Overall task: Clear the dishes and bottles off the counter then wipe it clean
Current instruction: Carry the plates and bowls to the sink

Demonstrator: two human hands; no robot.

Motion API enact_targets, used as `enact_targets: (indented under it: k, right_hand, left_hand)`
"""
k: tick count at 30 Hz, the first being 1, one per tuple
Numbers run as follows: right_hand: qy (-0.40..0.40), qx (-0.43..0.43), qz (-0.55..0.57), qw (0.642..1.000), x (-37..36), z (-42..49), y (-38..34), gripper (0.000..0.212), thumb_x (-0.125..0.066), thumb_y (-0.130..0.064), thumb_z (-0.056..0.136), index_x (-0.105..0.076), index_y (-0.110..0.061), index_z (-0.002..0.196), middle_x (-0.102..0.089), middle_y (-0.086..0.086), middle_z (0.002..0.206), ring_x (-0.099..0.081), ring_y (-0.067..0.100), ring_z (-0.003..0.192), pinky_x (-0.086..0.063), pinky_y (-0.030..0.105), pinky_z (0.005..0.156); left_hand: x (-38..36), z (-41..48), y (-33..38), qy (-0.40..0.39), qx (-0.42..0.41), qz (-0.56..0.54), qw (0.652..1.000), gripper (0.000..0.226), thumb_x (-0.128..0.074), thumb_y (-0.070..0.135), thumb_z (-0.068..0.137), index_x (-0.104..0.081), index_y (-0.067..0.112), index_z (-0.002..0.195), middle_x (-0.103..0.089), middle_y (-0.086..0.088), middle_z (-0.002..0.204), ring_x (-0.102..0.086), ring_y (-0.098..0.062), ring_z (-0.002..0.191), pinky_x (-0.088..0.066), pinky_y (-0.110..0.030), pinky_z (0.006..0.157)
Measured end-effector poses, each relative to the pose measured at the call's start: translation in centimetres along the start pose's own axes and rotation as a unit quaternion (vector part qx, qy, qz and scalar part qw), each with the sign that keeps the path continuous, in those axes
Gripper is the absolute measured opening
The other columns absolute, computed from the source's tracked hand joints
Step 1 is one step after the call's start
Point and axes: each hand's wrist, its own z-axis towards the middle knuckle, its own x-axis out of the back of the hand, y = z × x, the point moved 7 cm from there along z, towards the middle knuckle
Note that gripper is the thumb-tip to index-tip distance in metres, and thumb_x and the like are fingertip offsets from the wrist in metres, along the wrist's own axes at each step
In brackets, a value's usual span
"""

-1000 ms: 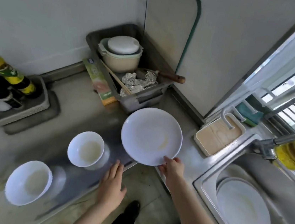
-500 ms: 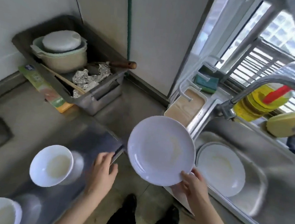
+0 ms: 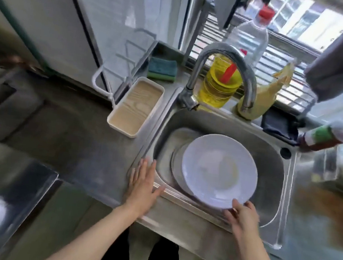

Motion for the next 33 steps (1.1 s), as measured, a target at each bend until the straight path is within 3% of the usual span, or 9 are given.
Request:
enact_targets:
  k: [3, 7, 12, 18, 20, 23, 26, 29, 33]
  right_hand:
    - [0.023, -0.013, -0.019, 0.999, 1.1, 4.7, -1.5, 0.024, -0.042, 0.011, 0.092, -0.050, -0.010, 0.084, -0.054, 0.015, 0.103, -0.055, 0.021, 0.080, -0.046, 0.047, 0.089]
    - [0.025, -0.043, -0.061, 0.997, 0.5, 9.5, -1.1, 0.034, -0.045, 0.011, 0.091, -0.048, -0.001, 0.123, -0.053, 0.016, 0.110, -0.054, 0.031, 0.099, -0.046, 0.049, 0.095]
    - [-0.029, -0.082, -0.093, 0.992, -1.4, 12.9, 1.9, 0.038, -0.042, 0.013, 0.090, -0.046, -0.001, 0.126, -0.054, 0.016, 0.106, -0.057, 0.029, 0.084, -0.053, 0.024, 0.044]
    - [-0.085, -0.067, -0.200, 0.974, -2.6, 14.6, 4.1, 0.029, -0.043, 0.015, 0.087, -0.052, -0.003, 0.107, -0.058, 0.014, 0.085, -0.052, 0.021, 0.064, -0.045, 0.017, 0.036]
    - [-0.101, -0.045, -0.303, 0.946, -2.6, 15.2, 4.3, 0.020, -0.047, 0.013, 0.082, -0.055, -0.004, 0.090, -0.054, 0.009, 0.070, -0.048, 0.020, 0.057, -0.043, 0.020, 0.040]
    - [-0.134, -0.002, -0.471, 0.872, -2.8, 15.7, 3.8, 0.012, -0.055, -0.016, 0.065, -0.057, -0.015, 0.077, -0.055, 0.005, 0.072, -0.051, 0.023, 0.067, -0.040, 0.027, 0.057]
    - [-0.152, 0.052, -0.572, 0.804, -3.1, 15.1, 2.8, 0.023, -0.048, -0.024, 0.066, -0.059, -0.016, 0.084, -0.052, 0.003, 0.078, -0.045, 0.021, 0.075, -0.036, 0.028, 0.063]
    - [-0.164, 0.112, -0.625, 0.755, -3.7, 12.5, 1.4, 0.018, -0.049, -0.010, 0.083, -0.060, -0.004, 0.096, -0.060, 0.012, 0.094, -0.054, 0.029, 0.086, -0.037, 0.029, 0.071]
    - [-0.227, 0.194, -0.596, 0.745, -7.6, 7.6, 0.1, 0.027, -0.048, -0.004, 0.087, -0.058, -0.003, 0.111, -0.060, 0.011, 0.107, -0.055, 0.030, 0.104, -0.038, 0.029, 0.080]
  left_hand:
    - [-1.7, 0.1, 0.1, 0.011, 0.018, 0.069, 0.997, 0.107, 0.001, 0.084, 0.063, 0.021, 0.011, 0.139, 0.030, -0.003, 0.142, 0.029, -0.016, 0.133, 0.027, -0.031, 0.104]
    - [-2.4, 0.4, -0.3, 0.003, 0.033, 0.104, 0.994, 0.115, 0.017, 0.087, 0.055, 0.010, 0.015, 0.144, 0.028, -0.003, 0.145, 0.030, -0.014, 0.133, 0.035, -0.027, 0.097]
    - [-2.6, 0.7, -0.5, -0.017, 0.052, 0.120, 0.991, 0.118, 0.016, 0.090, 0.051, 0.006, 0.023, 0.147, 0.035, 0.001, 0.143, 0.035, -0.011, 0.132, 0.029, -0.032, 0.103]
    - [-2.4, 0.5, -0.7, -0.007, 0.056, 0.106, 0.993, 0.109, 0.012, 0.092, 0.052, 0.021, 0.025, 0.138, 0.036, 0.007, 0.143, 0.038, -0.001, 0.129, 0.032, -0.024, 0.100]
    - [-2.4, 0.4, -0.8, 0.001, 0.053, 0.102, 0.993, 0.108, 0.013, 0.092, 0.051, 0.022, 0.026, 0.137, 0.036, 0.007, 0.143, 0.041, 0.001, 0.126, 0.033, -0.023, 0.099]
    - [-2.3, 0.4, -0.8, 0.012, 0.053, 0.091, 0.994, 0.109, 0.010, 0.092, 0.053, 0.018, 0.025, 0.139, 0.031, 0.007, 0.147, 0.040, 0.003, 0.126, 0.031, -0.024, 0.101]
    - [-2.1, 0.5, -0.7, 0.023, 0.054, 0.086, 0.995, 0.111, 0.010, 0.093, 0.052, 0.017, 0.025, 0.140, 0.030, 0.007, 0.147, 0.038, 0.003, 0.127, 0.032, -0.023, 0.100]
    - [-2.0, 0.3, -0.5, 0.028, 0.063, 0.077, 0.995, 0.109, -0.004, 0.088, 0.057, 0.010, 0.025, 0.145, 0.028, 0.005, 0.150, 0.031, -0.003, 0.133, 0.032, -0.023, 0.098]
    - [-0.2, -2.7, 0.2, 0.113, 0.081, -0.052, 0.989, 0.089, -0.020, 0.069, 0.069, -0.023, 0.022, 0.145, -0.009, 0.009, 0.151, 0.001, -0.008, 0.139, 0.005, -0.024, 0.109]
